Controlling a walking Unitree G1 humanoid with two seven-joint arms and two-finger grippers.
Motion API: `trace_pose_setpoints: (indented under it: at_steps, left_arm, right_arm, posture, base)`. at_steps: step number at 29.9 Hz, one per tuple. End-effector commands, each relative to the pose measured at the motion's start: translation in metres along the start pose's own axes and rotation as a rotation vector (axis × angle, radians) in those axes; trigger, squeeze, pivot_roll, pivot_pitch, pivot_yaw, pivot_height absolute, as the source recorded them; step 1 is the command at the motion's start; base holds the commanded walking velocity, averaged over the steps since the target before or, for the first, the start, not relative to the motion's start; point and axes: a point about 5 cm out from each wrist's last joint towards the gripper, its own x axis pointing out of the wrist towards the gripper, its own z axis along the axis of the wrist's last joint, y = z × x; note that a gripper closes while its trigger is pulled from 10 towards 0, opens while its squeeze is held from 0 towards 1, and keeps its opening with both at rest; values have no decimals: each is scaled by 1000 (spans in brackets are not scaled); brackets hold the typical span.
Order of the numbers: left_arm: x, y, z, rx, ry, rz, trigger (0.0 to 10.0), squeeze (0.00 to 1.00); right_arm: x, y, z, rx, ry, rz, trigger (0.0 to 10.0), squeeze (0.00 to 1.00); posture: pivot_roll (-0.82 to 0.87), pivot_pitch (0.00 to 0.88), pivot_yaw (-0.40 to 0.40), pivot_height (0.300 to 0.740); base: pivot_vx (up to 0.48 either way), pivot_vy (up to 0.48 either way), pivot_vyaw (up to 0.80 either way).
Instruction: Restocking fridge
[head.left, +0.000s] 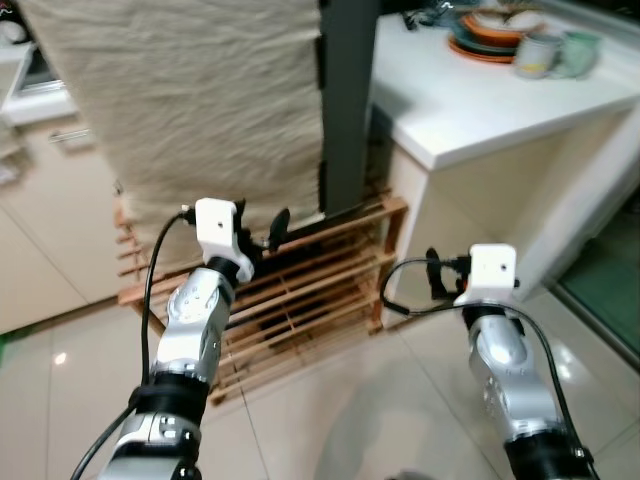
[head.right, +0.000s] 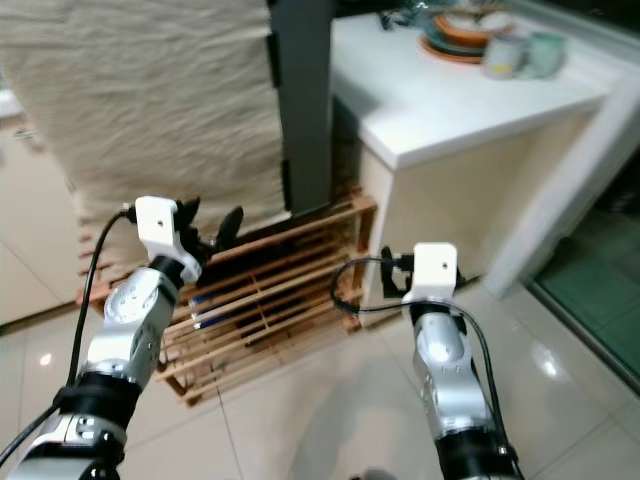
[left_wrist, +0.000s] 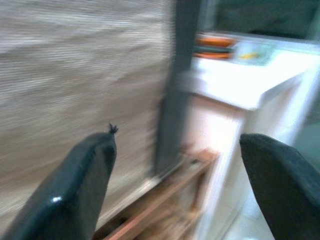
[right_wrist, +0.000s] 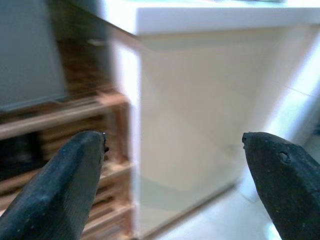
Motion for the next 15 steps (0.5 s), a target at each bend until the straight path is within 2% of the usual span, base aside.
trace_pose_setpoints:
  at_steps: [1,2,7,12,13,14,15]
  left_arm:
    - [-4,0,6,11,-13,-31,10000,0]
    - [-4,0,6,11,-13,-31,10000,0]
    - [-13,-15,14,-21,-17,-149,10000,0]
    - [-18,-20,14,3,8,-195,10000,0]
    - [-20,-20,15,6,10,-214,10000,0]
    - [-23,-20,13,20,25,-240,10000,0]
    - [-23,-20,13,20,25,-240,10000,0]
  right_arm:
    - [1,5,3,10,-20,12,10000,0]
    - [1,5,3,10,-20,12,10000,0]
    - [1,6,2,15,-25,19,10000,0]
    - [1,7,2,27,-40,24,10000,0]
    - [0,5,5,58,-66,13,10000,0]
    - [-4,-1,12,139,-117,-27,10000,0]
    - [-4,-1,12,139,-117,-27,10000,0]
  posture:
    - [-70,0,71,740]
    - [-70,0,71,740]
    - [-63,0,66,740]
    - [-62,0,63,740]
    - [-58,0,59,740]
    - [-54,0,54,740]
    - [-54,0,54,740]
  base:
    - [0,420,-731]
    - [0,420,-731]
    - [-358,321,-726]
    - [-409,255,-729]
    - [-398,270,-725]
    - [-304,375,-719]
    - [-304,375,-719]
